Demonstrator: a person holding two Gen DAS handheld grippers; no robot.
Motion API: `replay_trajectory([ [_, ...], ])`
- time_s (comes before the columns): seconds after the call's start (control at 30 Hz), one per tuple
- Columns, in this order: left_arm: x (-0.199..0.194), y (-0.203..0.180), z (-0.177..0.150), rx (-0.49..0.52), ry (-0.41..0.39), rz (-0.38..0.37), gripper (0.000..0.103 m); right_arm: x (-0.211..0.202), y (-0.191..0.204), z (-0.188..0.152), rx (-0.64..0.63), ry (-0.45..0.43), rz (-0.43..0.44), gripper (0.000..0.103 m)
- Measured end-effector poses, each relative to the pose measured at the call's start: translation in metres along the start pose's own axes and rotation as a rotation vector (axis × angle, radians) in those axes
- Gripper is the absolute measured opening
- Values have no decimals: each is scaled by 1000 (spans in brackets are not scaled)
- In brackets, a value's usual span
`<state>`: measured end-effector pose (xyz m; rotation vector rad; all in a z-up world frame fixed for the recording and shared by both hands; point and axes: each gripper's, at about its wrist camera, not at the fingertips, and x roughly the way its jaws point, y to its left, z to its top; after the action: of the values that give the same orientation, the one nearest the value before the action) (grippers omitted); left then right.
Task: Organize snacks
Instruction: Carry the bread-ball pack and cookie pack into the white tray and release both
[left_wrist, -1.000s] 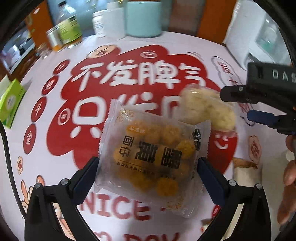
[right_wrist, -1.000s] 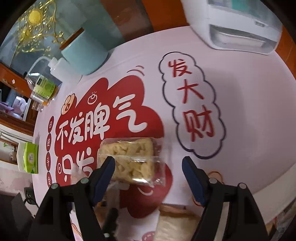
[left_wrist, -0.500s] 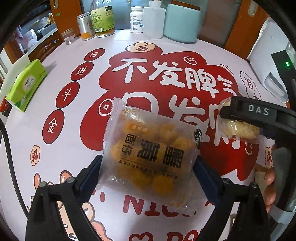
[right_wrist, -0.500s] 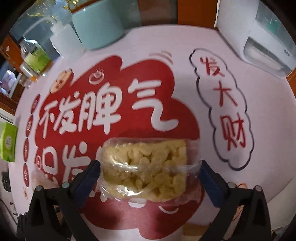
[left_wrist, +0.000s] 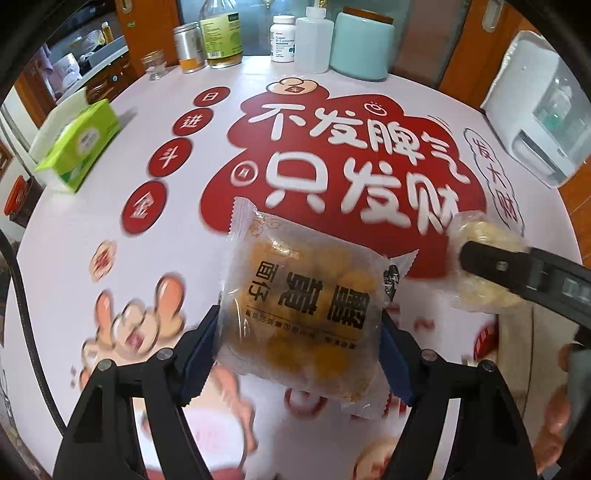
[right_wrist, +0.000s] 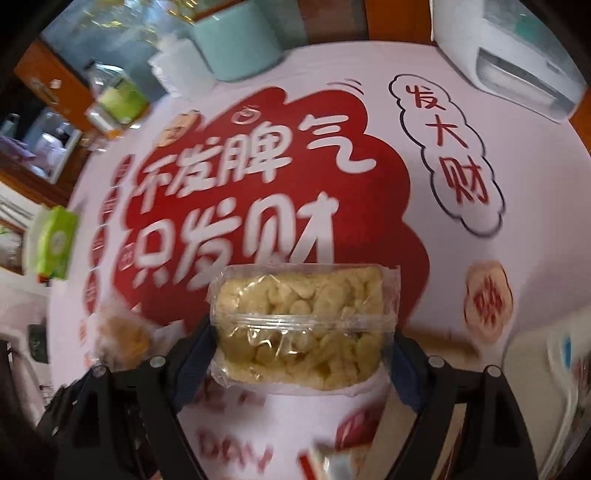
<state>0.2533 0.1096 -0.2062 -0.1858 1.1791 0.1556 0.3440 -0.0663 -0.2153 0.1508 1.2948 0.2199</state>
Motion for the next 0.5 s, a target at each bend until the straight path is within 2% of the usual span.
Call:
replay_trajectory([
  [0.13,-36,-4,-27,34,-9,-25,76,-42,1,-33,-42,-55,34,84],
  [0.37,-102,-34,-76,140,-18,-86,76,-113,-18,-102,-77,-118,63,84],
  [0.5,-136,-58,-99,185,-26,-137,76,-154,-41,-140,-98,-185,2,84],
])
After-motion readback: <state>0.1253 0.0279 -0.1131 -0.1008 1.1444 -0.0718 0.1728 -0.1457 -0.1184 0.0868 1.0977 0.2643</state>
